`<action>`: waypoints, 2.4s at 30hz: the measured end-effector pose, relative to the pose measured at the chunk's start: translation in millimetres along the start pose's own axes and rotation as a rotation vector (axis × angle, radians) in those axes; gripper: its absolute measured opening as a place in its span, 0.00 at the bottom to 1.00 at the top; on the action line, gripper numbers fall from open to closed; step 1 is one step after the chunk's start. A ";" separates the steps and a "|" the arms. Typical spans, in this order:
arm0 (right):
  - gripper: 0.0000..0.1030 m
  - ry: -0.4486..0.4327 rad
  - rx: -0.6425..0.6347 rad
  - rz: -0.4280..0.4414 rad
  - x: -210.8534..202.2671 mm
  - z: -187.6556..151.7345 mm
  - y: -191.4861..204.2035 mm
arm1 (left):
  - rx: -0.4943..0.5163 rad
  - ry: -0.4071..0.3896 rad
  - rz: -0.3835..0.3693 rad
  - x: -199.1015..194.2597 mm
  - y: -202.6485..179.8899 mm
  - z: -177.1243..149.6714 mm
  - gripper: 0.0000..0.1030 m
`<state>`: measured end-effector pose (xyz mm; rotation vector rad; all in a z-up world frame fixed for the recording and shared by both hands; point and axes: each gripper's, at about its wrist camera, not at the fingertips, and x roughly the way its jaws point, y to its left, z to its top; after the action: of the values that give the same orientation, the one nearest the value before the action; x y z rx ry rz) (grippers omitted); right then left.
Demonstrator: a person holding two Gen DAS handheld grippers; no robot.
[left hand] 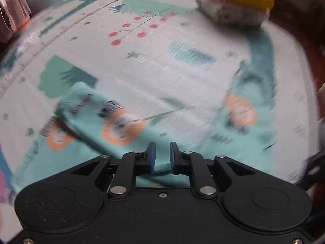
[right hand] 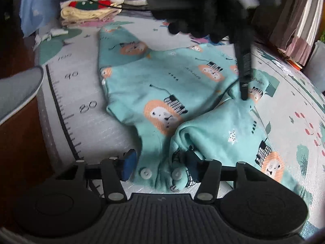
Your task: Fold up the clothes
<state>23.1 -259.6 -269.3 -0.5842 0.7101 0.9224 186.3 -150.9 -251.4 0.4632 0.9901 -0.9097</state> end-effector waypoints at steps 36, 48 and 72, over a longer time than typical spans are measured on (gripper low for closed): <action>0.25 0.033 -0.160 -0.094 3.9 7.1 10.9 | -0.499 -0.143 0.192 39.6 128.1 26.8 0.08; 0.28 0.039 -0.173 -0.080 6.9 7.5 10.6 | -0.063 -0.087 0.152 28.0 44.4 -13.1 0.14; 0.29 0.005 -0.151 -0.084 6.5 3.4 9.5 | 0.248 0.149 -0.325 114.9 -103.7 116.6 0.04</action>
<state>18.7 -249.4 -273.5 -0.7447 0.6195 0.9012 187.7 -341.4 -287.1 0.5958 1.1127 -1.3147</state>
